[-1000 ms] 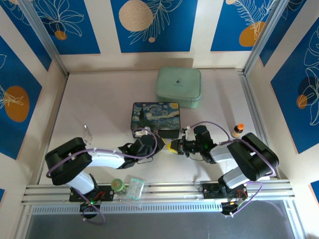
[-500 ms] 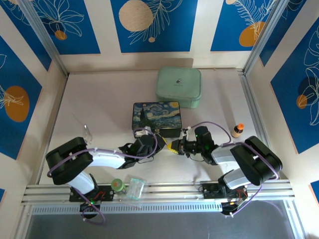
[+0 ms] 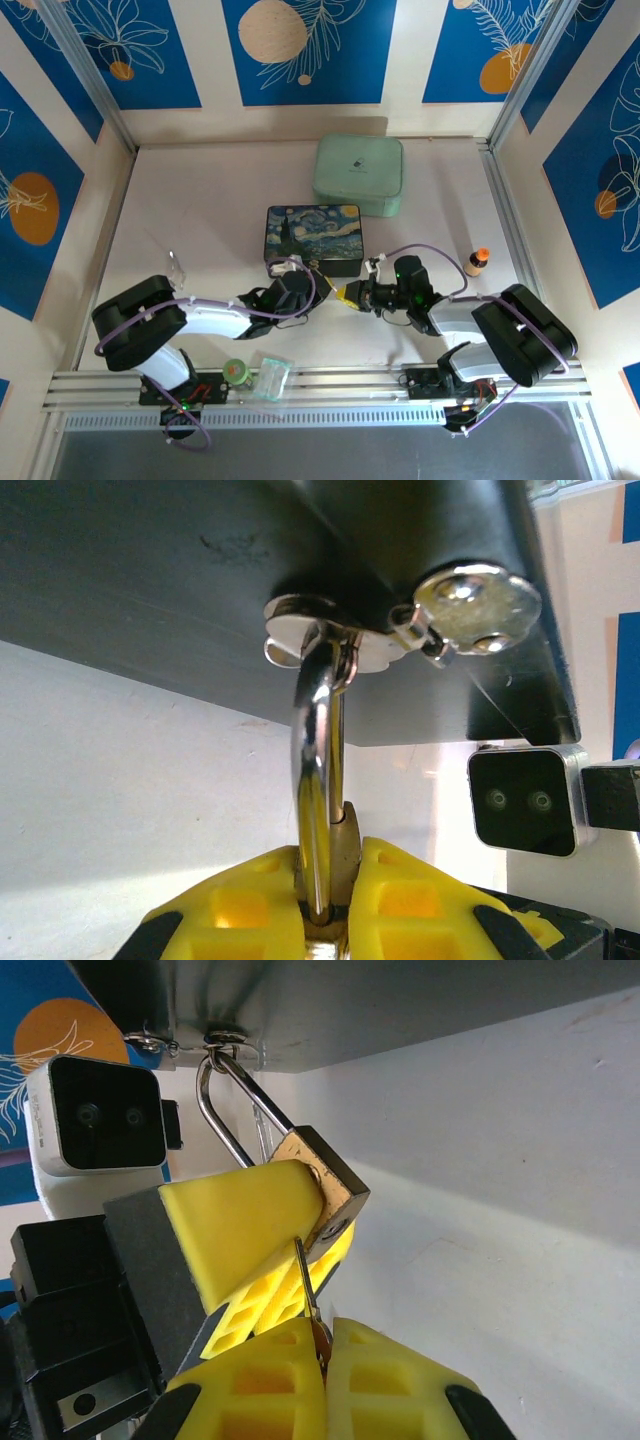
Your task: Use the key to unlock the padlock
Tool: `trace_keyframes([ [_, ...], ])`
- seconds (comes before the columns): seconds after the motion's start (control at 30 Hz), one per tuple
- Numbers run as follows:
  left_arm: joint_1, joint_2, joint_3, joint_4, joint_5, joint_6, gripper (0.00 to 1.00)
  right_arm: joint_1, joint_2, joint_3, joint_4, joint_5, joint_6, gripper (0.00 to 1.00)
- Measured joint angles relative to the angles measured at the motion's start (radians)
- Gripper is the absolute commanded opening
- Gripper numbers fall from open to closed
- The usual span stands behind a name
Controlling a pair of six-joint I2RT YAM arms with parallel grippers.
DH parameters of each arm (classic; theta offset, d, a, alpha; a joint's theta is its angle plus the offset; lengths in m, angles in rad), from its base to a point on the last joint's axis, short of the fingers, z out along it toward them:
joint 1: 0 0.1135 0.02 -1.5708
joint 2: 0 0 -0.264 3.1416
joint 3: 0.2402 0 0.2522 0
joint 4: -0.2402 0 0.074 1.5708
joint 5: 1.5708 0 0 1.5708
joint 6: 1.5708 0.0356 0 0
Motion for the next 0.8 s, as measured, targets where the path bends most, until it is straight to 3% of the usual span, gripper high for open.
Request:
trace_keyframes([
  [0.8,0.000,-0.022,0.000,-0.030,-0.008,0.003,0.00,0.026,0.084,0.007,0.060,0.028,0.002,0.00],
])
